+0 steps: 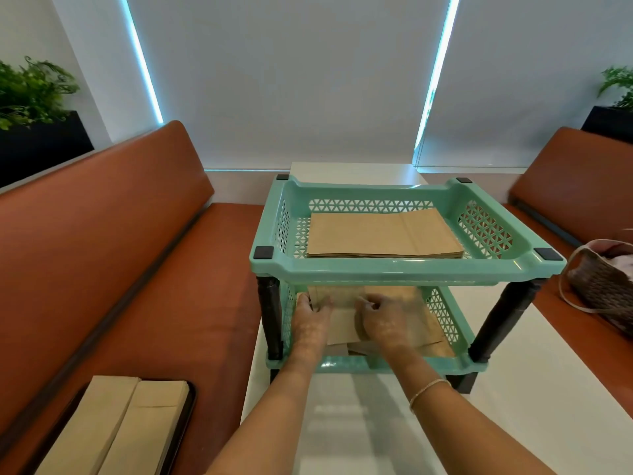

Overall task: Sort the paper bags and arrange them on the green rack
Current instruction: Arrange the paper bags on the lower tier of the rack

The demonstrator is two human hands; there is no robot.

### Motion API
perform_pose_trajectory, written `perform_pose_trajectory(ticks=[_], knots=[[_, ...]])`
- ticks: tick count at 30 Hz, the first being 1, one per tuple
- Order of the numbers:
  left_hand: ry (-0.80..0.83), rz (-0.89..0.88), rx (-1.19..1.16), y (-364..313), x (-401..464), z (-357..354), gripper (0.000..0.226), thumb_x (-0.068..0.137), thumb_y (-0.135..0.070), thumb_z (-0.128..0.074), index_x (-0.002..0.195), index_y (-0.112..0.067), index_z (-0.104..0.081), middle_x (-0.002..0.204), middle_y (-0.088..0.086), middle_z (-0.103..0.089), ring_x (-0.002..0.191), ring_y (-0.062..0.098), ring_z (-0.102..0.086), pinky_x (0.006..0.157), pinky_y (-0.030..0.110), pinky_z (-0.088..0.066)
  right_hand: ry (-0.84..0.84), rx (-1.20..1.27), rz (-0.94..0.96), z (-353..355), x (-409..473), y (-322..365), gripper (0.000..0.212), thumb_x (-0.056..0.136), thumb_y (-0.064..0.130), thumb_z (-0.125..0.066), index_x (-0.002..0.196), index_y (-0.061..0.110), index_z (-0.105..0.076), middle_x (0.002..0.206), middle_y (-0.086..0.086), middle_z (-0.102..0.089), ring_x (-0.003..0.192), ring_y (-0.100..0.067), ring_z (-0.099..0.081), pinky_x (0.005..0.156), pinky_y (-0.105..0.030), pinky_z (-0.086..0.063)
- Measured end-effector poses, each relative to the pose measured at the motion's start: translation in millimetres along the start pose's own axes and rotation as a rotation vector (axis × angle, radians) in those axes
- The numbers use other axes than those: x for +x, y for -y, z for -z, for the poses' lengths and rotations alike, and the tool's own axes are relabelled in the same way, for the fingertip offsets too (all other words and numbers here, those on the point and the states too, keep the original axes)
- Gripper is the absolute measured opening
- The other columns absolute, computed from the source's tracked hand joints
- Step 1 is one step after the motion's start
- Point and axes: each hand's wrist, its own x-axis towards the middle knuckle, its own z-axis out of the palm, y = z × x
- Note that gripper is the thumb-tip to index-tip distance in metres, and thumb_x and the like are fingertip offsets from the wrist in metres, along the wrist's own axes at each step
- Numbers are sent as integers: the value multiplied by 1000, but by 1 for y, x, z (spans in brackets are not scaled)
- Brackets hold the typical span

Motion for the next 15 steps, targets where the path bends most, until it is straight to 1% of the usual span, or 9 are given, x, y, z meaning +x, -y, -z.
perform_pose_trajectory(ticks=[2, 4, 6, 8, 9, 10, 12, 13, 15], knots=[[-33, 3, -17, -2, -1, 0, 29, 92, -27, -58, 119, -17, -51, 92, -10, -52, 100, 18, -53, 84, 25, -36, -94, -236, -25, -3, 5, -5, 37, 98, 36, -39, 125, 15, -53, 123, -11, -55, 111, -25, -53, 93, -35, -45], [-92, 17, -1, -5, -3, 1, 33, 93, -27, -56, 124, -17, -50, 99, -7, -52, 97, 16, -50, 81, 24, -35, -157, -313, -128, -2, 6, -12, 51, 94, 50, -40, 130, 15, -41, 125, -14, -46, 114, -28, -47, 93, -38, -39], [-145, 26, 5, -6, -3, 1, 36, 93, -29, -56, 126, -15, -50, 108, -1, -58, 94, 15, -49, 80, 26, -36, -142, -370, -168, -2, 6, -18, 72, 85, 63, -48, 134, 13, -32, 126, -15, -45, 115, -29, -45, 95, -39, -38], [-175, 38, -12, -6, -4, 0, 37, 93, -29, -56, 127, -15, -50, 111, 4, -60, 103, 22, -55, 84, 30, -40, -99, -480, -159, -7, 7, -23, 95, 74, 73, -52, 139, 10, -22, 125, -15, -44, 115, -30, -45, 97, -40, -38], [-184, 39, -13, -6, -4, 0, 38, 93, -29, -56, 128, -16, -50, 113, 6, -60, 107, 24, -55, 87, 32, -42, -79, -508, -164, -8, 8, -24, 101, 72, 73, -55, 141, 10, -17, 126, -16, -43, 116, -30, -44, 98, -40, -37], [-193, 41, -10, -6, -5, -1, 38, 93, -30, -56, 128, -16, -50, 115, 7, -60, 109, 25, -55, 88, 33, -42, -65, -515, -168, -9, 9, -23, 102, 72, 68, -58, 142, 9, -13, 126, -16, -44, 116, -30, -45, 98, -40, -38], [-202, 35, -4, -5, -5, 0, 37, 93, -30, -56, 127, -16, -51, 116, 8, -61, 104, 23, -55, 85, 32, -42, -59, -503, -188, -8, 11, -21, 99, 76, 53, -64, 144, 7, -9, 123, -15, -47, 113, -29, -49, 96, -40, -40], [-202, 34, 6, -5, -5, 0, 37, 93, -30, -56, 127, -16, -50, 116, 8, -61, 103, 22, -55, 84, 31, -42, -62, -483, -200, -7, 11, -19, 98, 76, 48, -67, 144, 6, -9, 121, -14, -50, 112, -29, -51, 94, -40, -41], [-204, 36, 37, -5, -5, 1, 39, 93, -30, -56, 128, -15, -49, 117, 8, -61, 107, 24, -56, 86, 33, -43, -72, -426, -218, -6, 13, -17, 96, 76, 40, -70, 142, 6, -11, 119, -13, -56, 111, -30, -54, 95, -41, -42]])
